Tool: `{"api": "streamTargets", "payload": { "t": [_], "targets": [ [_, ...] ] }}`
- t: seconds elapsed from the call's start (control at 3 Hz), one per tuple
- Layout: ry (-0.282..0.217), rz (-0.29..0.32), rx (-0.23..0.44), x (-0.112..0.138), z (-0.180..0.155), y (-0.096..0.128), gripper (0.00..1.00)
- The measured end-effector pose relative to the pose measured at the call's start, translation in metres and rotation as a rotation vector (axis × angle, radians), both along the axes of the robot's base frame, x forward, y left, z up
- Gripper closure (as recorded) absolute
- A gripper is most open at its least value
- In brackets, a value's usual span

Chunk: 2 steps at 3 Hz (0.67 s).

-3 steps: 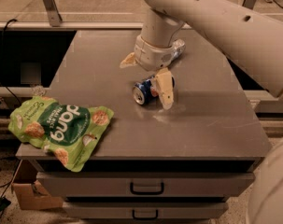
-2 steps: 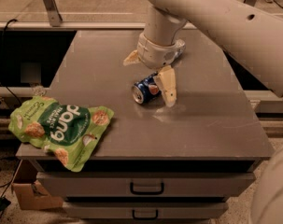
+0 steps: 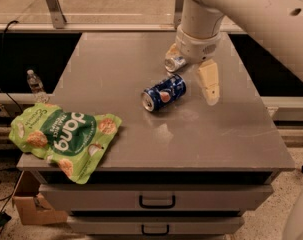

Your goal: Knock pepsi can over

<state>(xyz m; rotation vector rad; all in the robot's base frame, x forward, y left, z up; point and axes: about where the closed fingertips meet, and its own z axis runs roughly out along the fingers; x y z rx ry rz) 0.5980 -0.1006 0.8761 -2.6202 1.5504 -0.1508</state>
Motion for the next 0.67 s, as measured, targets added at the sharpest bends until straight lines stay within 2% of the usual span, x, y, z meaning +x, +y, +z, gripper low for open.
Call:
{"api": "streamTargets", "payload": {
  "t": [0.33,0.67],
  "targets": [
    [-0.001,-0.134,-0.060,-0.008,0.005,-0.050,0.00],
    [0.002,-0.279,-0.073,-0.030,0.009,-0.095,0.00]
  ]
}}
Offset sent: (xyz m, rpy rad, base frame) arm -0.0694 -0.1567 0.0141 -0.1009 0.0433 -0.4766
